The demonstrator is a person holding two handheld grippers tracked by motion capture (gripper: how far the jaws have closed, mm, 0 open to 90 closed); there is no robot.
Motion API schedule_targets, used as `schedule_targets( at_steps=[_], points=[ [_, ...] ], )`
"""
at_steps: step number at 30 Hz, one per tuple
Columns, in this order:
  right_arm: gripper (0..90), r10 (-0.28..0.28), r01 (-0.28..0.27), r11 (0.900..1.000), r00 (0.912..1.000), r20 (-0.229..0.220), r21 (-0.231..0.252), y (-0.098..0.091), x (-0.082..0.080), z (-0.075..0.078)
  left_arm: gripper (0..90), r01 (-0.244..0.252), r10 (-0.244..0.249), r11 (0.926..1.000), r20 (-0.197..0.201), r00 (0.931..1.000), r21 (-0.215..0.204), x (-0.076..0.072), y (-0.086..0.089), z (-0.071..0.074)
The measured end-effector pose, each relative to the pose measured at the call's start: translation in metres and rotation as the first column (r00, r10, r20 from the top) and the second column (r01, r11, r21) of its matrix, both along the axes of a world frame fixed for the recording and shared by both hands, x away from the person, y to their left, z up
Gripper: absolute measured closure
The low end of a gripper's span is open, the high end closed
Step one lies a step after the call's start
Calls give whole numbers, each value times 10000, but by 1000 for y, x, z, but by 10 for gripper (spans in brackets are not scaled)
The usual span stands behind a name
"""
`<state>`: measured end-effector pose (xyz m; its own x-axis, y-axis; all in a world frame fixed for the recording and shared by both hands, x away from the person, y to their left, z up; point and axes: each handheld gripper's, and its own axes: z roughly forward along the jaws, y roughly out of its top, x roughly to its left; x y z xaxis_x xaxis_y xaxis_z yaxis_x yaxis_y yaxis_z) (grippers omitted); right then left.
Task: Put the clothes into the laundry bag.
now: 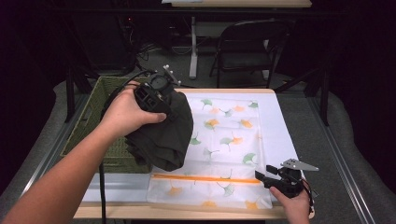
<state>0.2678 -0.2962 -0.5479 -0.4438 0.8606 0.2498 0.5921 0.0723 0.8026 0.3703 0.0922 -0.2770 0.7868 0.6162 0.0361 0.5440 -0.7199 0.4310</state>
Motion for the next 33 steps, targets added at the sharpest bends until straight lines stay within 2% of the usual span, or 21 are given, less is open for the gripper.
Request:
schedule_targets(
  at_steps=[2,7,13,16,18,21,24,28,33],
  points=[
    [382,-7,7,10000,10000,-13,-17,0,0,0,683,168,-168,9998,16,9999,61,-3,-4,2],
    [383,4,-4,10000,10000,-49,12,1,0,0,683,362,-362,9992,36,9993,-150,-7,-9,8],
    [383,8,-8,10000,10000,6,-9,0,0,0,683,692,-691,9975,42,9976,-156,-11,-19,7],
    [383,20,-20,10000,10000,-7,-21,0,0,0,683,773,-775,9966,-39,9970,-291,-12,-24,5],
    [383,24,-24,10000,10000,-9,-24,0,0,0,683,761,-764,9966,-71,9971,-313,-10,-26,-1],
    [383,30,-30,10000,10000,84,-34,-1,0,0,684,740,-751,9969,-415,9963,-275,-5,-24,-17],
    [383,9,-8,10000,10000,72,-15,-2,0,0,684,843,-880,9951,-726,9935,-520,-2,-21,-31],
    [383,11,-11,10000,10000,61,-48,-2,0,0,684,856,-910,9934,-704,9934,-760,-4,-20,-35],
    [384,24,-23,10000,10000,51,-67,0,0,1,683,918,-967,9923,-577,9936,-828,-7,-18,-37]
  ],
)
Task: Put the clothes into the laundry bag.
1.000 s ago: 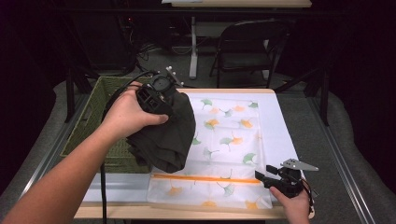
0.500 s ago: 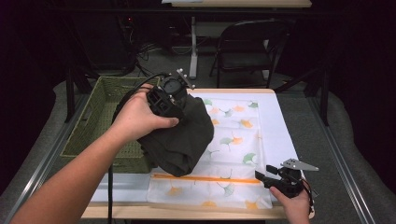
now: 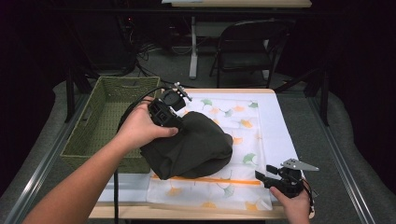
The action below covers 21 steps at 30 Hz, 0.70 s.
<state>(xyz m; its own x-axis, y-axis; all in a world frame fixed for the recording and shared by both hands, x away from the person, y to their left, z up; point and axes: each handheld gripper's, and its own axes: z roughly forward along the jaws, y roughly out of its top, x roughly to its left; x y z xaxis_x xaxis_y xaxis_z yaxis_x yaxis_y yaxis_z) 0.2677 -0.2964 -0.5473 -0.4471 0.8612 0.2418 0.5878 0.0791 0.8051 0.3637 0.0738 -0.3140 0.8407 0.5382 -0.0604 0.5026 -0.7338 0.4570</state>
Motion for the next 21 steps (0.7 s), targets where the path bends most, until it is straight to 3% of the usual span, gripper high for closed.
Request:
schedule_targets(
  at_steps=[11,21],
  points=[
    [409,133,-133,9999,9999,29,-49,1,0,0,682,-25,24,10000,-30,10000,-78,-1,6,-6],
    [430,400,-398,9989,9991,99,-253,5,-1,1,681,-27,29,9999,-150,9999,163,-3,14,-13]
  ],
)
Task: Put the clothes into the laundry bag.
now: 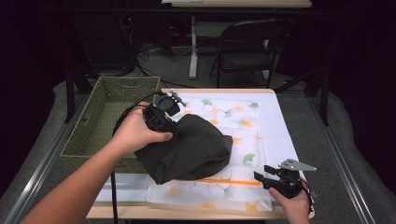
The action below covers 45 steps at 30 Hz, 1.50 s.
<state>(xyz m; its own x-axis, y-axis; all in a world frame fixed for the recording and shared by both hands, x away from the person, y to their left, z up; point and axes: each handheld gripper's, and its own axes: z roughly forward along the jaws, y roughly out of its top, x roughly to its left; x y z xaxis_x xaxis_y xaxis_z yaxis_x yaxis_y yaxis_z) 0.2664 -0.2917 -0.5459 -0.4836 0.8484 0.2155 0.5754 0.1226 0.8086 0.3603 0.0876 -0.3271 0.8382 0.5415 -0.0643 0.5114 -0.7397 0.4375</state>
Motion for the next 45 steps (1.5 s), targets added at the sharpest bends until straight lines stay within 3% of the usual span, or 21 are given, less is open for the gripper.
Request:
schedule_targets(
  at_steps=[15,24,32,38,43,44,45],
  points=[
    [464,119,-120,9999,9999,84,24,1,0,0,680,-132,131,9999,-168,9998,-40,-5,17,-24],
    [490,434,-432,9990,9987,285,-70,5,-1,0,676,-349,349,9994,-52,9994,-19,-9,23,-52],
    [505,613,-605,9980,9971,440,-207,8,-2,1,673,-499,502,9981,72,9987,-360,-13,28,-74],
    [506,649,-625,9971,9963,554,-445,10,-2,1,664,-651,670,9966,375,9970,-507,-18,32,-90],
    [507,687,-657,9965,9960,566,-524,11,-2,1,662,-651,670,9966,375,9970,-507,-18,32,-90],
    [507,687,-657,9965,9960,566,-524,11,-2,1,662,-916,948,9930,415,9946,-746,-19,39,-107],
    [507,687,-657,9965,9960,566,-524,11,-2,1,656,-916,948,9930,415,9946,-746,-19,39,-107]
  ],
)
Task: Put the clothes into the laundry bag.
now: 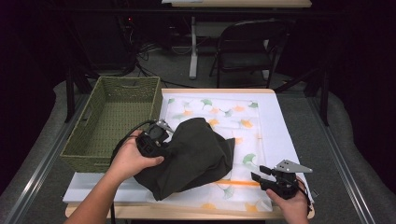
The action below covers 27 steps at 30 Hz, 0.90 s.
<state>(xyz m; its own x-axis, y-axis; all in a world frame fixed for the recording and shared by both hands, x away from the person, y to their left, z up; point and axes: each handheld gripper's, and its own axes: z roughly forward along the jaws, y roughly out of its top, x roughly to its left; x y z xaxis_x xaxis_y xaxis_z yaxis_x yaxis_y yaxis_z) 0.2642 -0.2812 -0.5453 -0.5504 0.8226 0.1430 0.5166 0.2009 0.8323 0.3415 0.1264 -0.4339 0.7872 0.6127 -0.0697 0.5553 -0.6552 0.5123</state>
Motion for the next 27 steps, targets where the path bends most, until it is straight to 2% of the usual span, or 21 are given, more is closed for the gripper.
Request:
schedule_targets(
  at_steps=[1,2,3,5,7,8,10,13,27],
  points=[
    [521,384,-375,9973,9992,129,-626,8,-1,0,656,-11,11,10000,24,10000,-79,-1,1,-4],
    [521,384,-375,9973,9992,129,-626,8,-1,0,654,-11,11,10000,24,10000,-79,-1,1,-4],
    [530,540,-543,9964,9985,-66,-652,11,-1,-1,653,10,-10,9999,80,10000,-122,-3,1,-8],
    [533,514,-521,9963,9986,-113,-677,12,-1,-1,651,19,-17,9999,107,9999,-125,-4,2,-11],
    [533,509,-513,9964,9987,-79,-670,11,-1,-1,648,-52,57,9993,117,9999,-363,-5,5,-20],
    [533,509,-513,9964,9987,-79,-670,11,-1,-1,648,-52,57,9993,117,9999,-363,-5,5,-20],
    [534,485,-493,9967,9987,-131,-649,12,-1,-1,646,-141,136,9979,-80,9999,-624,-2,9,-27],
    [535,541,-550,9963,9984,-156,-661,12,-1,-1,646,-227,217,9969,-138,9997,-747,-1,11,-28],
    [533,719,-725,9950,9973,-119,-681,17,0,0,561,-684,692,9973,319,9971,-249,-5,5,-33]
  ],
)
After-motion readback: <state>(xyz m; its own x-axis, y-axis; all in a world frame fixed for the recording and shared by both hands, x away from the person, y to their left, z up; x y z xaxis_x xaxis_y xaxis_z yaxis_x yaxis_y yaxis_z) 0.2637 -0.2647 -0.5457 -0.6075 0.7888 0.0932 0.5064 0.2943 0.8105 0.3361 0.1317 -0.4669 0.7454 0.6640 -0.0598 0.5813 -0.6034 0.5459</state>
